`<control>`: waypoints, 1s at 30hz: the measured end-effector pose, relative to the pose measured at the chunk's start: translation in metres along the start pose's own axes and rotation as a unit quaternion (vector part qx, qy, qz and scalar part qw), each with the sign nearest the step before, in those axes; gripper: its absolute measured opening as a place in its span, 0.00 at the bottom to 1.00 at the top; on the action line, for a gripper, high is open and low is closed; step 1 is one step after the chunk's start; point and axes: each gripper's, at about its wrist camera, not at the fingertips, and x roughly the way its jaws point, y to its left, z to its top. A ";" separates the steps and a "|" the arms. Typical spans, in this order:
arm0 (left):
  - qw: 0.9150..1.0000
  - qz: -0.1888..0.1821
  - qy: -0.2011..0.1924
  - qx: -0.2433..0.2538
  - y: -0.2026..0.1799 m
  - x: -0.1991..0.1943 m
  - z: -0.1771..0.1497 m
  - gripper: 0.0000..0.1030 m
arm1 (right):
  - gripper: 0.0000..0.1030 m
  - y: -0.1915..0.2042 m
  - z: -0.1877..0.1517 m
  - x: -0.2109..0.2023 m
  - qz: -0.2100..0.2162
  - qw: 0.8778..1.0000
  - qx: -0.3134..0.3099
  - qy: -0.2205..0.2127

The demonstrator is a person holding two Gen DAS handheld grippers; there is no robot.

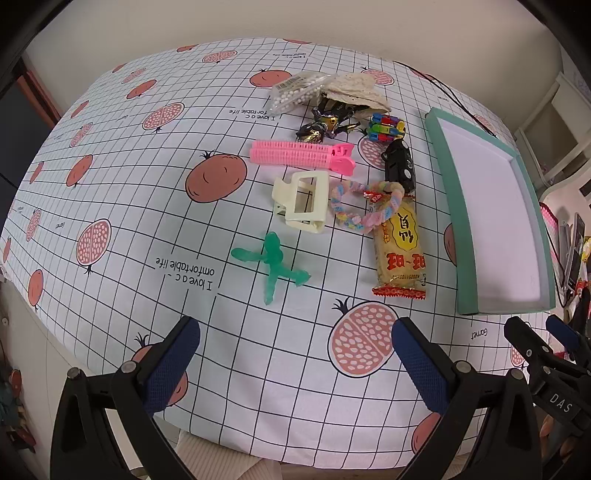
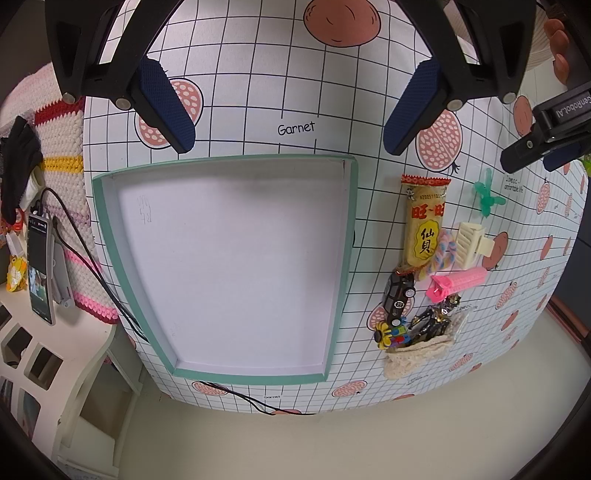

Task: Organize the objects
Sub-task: 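Move both tools toward the item cluster beside the teal-rimmed tray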

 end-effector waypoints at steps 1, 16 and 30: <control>1.000 0.000 0.000 0.000 0.000 0.000 0.000 1.00 | 1.00 0.000 0.000 0.000 0.000 1.000 0.000 0.000; 1.000 -0.019 -0.005 0.007 0.002 -0.001 0.007 1.00 | 1.00 0.004 0.002 -0.003 0.030 1.000 -0.005 -0.008; 0.999 -0.017 -0.032 -0.028 0.043 0.025 0.043 1.00 | 1.00 0.040 0.023 0.008 0.062 0.997 -0.030 -0.032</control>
